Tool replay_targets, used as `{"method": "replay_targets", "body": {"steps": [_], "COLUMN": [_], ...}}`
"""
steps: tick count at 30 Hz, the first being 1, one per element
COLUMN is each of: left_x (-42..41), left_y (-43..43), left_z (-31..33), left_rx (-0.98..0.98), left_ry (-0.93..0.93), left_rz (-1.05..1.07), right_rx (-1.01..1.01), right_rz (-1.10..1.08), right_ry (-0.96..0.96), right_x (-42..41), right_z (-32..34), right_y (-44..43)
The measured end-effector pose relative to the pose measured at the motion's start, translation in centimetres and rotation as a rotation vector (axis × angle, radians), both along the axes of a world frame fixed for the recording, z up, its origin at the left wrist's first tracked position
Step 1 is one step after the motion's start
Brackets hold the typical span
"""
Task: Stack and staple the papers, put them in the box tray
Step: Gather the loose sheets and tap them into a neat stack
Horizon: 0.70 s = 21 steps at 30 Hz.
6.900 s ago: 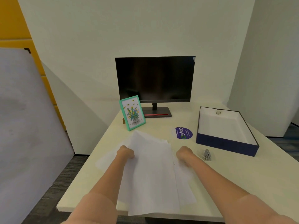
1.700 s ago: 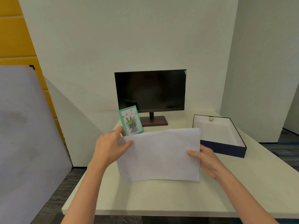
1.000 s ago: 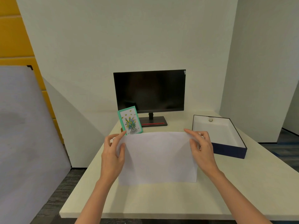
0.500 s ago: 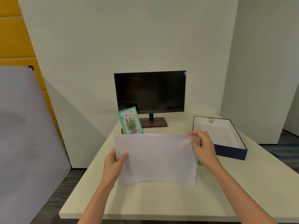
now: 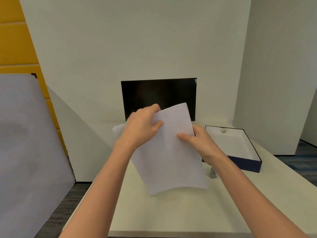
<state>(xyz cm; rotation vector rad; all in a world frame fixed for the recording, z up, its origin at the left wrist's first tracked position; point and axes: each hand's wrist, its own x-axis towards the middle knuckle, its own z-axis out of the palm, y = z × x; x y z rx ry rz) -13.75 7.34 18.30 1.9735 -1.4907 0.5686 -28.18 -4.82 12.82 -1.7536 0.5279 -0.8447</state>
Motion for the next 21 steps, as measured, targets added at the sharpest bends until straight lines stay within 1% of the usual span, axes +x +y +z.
{"method": "replay_targets", "body": {"steps": [2, 3, 4, 5, 7, 8, 9, 10, 13, 15, 19, 21], "left_x": [0.8, 1.3, 1.8, 2.4, 3.0, 3.1, 3.1, 3.0, 2.8, 2.7, 2.5, 2.4], "left_y": [0.7, 1.1, 1.5, 1.7, 1.8, 1.7, 1.7, 1.8, 1.6, 1.2, 0.8, 0.8], "left_z": [-0.5, -1.1, -1.8, -2.7, -4.6, -5.5, -6.3, -7.1, -8.4, -8.7, -8.5, -8.4], "left_rx": [-0.116, -0.170, -0.206, -0.239, -0.295, -0.330, -0.364, -0.392, -0.446, -0.458, -0.463, -0.465], "left_ry": [-0.077, -0.063, 0.017, 0.169, 0.539, 0.672, 0.758, 0.802, 0.788, 0.748, 0.587, 0.500], "left_rz": [0.127, 0.173, 0.196, 0.171, 0.012, -0.067, -0.125, -0.160, -0.207, -0.221, -0.215, -0.196], "right_rx": [0.085, 0.121, 0.151, 0.181, 0.229, 0.243, 0.245, 0.230, 0.118, -0.024, -0.349, -0.457], "right_rz": [-0.029, -0.034, -0.032, -0.026, -0.018, -0.023, -0.041, -0.069, -0.166, -0.221, -0.282, -0.283], "right_ry": [-0.069, -0.093, -0.105, -0.109, -0.098, -0.098, -0.105, -0.117, -0.180, -0.187, -0.183, -0.159], "right_x": [-0.4, -0.6, -0.7, -0.7, -0.6, -0.4, -0.3, -0.2, 0.0, 0.0, -0.2, -0.3], "right_z": [-1.3, -2.0, -2.7, -3.4, -4.7, -5.2, -5.7, -5.9, -5.9, -5.4, -3.9, -3.3], "right_y": [-0.3, -0.5, -0.6, -0.6, -0.6, -0.6, -0.6, -0.5, -0.6, -0.5, -0.3, -0.2]}}
